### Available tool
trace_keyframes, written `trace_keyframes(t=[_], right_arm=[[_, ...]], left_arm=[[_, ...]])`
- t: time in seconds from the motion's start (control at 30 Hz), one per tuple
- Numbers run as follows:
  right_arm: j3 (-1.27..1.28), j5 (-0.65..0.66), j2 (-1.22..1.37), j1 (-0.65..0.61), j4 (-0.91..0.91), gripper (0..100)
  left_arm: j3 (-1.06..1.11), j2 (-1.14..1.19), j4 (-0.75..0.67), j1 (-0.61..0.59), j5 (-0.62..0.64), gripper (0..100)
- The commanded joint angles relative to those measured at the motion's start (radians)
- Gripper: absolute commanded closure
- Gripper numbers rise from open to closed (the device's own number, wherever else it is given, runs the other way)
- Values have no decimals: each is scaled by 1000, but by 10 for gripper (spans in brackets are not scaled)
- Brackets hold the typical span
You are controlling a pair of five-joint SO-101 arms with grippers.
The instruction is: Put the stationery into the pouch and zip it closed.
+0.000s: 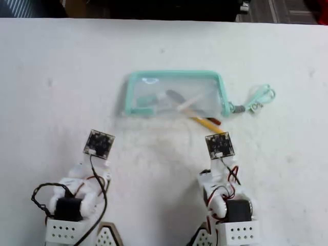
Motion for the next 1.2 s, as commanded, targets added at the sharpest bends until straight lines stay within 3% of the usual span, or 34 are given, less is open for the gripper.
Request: trace_keyframes(t=[0.0,0.67,1.17], right_arm=[[9,5,-8,8,2,974],[9,6,-8,4,2,974],[9,9,-8,7,7,975]], left_arm=[[-3,-10,5,13,8,976],[-18,-10,-18,7,3,976],[-245,-10,-18,7,8,974]])
